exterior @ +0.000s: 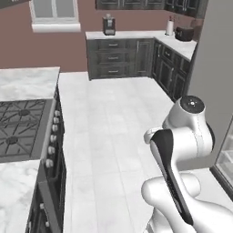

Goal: Pick the pear and mango from the fridge and place them on the plate next to the blender to make a fruit smoothie.

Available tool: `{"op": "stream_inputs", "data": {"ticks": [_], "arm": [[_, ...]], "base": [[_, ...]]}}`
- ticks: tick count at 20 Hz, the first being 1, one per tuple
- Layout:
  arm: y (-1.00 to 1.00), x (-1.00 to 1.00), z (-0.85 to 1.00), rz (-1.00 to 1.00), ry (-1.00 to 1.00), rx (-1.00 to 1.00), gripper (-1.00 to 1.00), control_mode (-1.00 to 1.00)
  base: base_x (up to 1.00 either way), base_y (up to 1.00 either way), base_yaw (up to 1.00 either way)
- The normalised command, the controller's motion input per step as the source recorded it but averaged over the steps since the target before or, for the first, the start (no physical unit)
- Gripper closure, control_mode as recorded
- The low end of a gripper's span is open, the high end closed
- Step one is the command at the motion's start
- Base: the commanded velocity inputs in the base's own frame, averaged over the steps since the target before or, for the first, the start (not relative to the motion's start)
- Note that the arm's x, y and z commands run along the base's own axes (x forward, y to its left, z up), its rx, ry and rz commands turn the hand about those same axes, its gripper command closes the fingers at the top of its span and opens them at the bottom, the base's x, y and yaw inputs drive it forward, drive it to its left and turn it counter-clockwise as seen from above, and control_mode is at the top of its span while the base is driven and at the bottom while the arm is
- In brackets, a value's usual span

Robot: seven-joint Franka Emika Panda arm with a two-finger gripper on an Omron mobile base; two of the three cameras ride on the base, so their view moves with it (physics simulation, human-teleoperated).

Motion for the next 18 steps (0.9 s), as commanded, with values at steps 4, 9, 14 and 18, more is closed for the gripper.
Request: {"op": "stream_inputs", "data": {"ticks": [4, 9, 14, 18], "arm": [[0.0, 0.0, 0.0, 0.0, 0.0, 0.0, -1.0, 1.0], [0.0, 0.0, 0.0, 0.0, 0.0, 0.0, -1.0, 1.0], [0.0, 0.0, 0.0, 0.0, 0.0, 0.0, -1.0, 1.0], [0.0, 0.0, 0.0, 0.0, 0.0, 0.0, -1.0, 1.0]], "base": [[1.0, 0.05, -0.27], [1.0, -0.02, -0.39], [0.84, -0.03, -0.47], [0.12, -0.22, -0.53]]}}
